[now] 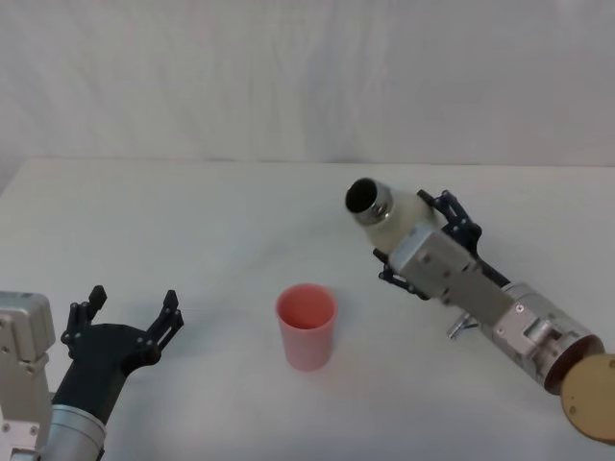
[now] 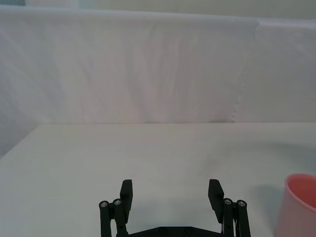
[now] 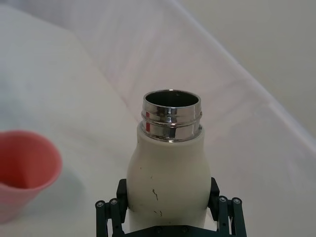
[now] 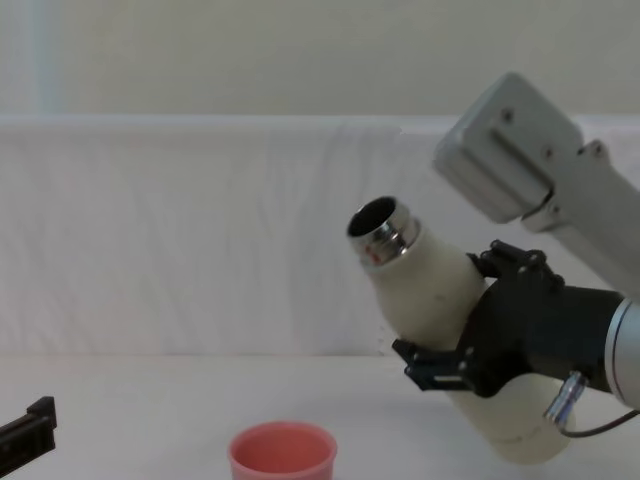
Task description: Grasp the thermos with one hand and pour water into the cup lid.
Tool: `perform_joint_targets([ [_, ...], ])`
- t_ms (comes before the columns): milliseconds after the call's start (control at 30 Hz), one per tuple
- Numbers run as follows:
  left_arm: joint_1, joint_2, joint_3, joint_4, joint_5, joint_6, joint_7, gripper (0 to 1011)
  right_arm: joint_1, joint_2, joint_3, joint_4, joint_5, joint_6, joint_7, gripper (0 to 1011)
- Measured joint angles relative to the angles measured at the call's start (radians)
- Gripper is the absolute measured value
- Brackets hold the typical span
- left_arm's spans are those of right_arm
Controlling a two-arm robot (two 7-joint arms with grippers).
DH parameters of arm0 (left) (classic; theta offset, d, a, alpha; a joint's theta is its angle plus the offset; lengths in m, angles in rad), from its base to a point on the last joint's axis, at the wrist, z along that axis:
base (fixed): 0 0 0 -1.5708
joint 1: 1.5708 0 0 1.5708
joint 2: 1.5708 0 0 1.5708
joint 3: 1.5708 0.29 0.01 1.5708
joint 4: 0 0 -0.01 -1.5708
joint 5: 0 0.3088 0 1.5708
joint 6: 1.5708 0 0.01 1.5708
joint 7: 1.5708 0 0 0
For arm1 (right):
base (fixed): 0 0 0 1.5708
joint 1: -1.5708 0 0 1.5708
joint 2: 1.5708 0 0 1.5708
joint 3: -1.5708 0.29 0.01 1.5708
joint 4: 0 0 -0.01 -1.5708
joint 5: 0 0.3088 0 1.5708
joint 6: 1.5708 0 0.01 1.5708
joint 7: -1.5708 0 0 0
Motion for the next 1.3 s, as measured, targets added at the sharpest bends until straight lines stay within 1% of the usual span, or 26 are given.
perform_joint_targets([
  [33, 0.000, 0.000, 0.000, 0.000, 0.000, 0.000, 0.000, 1001, 0.002, 0.006, -0.008, -0.003, -0.021, -0.001, 0.007, 958],
  [67, 0.000, 0.000, 0.000, 0.000, 0.000, 0.000, 0.000, 1001, 0.002, 0.006, -0.008, -0.003, -0.021, -0.001, 0.007, 958],
  [167, 0.000, 0.000, 0.000, 0.000, 0.000, 0.000, 0.000, 1001, 0.005, 0.018, -0.027, -0.009, -0.070, -0.002, 0.023, 958],
  [267, 0.000, 0.000, 0.000, 0.000, 0.000, 0.000, 0.000, 1001, 0.007, 0.024, -0.037, -0.013, -0.098, -0.002, 0.031, 958],
  [367, 0.000, 0.000, 0.000, 0.000, 0.000, 0.000, 0.000, 1001, 0.010, 0.034, -0.053, -0.019, -0.147, -0.002, 0.042, 958],
  [400, 0.000, 0.000, 0.000, 0.000, 0.000, 0.000, 0.000, 1001, 0.010, 0.034, -0.053, -0.019, -0.147, -0.002, 0.042, 958],
  [433, 0.000, 0.000, 0.000, 0.000, 0.000, 0.000, 0.000, 1001, 0.011, 0.038, -0.058, -0.021, -0.170, -0.001, 0.044, 958],
  [567, 0.000, 0.000, 0.000, 0.000, 0.000, 0.000, 0.000, 1001, 0.011, 0.049, -0.069, -0.025, -0.223, 0.002, 0.051, 958],
  [1000, 0.000, 0.000, 0.000, 0.000, 0.000, 0.000, 0.000, 1001, 0.009, 0.062, -0.079, -0.023, -0.332, 0.010, 0.059, 958],
  [1033, 0.000, 0.000, 0.000, 0.000, 0.000, 0.000, 0.000, 1001, 0.009, 0.062, -0.079, -0.023, -0.332, 0.010, 0.059, 958],
  [1100, 0.000, 0.000, 0.000, 0.000, 0.000, 0.000, 0.000, 1001, 0.011, 0.063, -0.084, -0.020, -0.352, 0.012, 0.063, 958],
  [1300, 0.000, 0.000, 0.000, 0.000, 0.000, 0.000, 0.000, 1001, 0.016, 0.061, -0.092, -0.012, -0.383, 0.015, 0.068, 958],
])
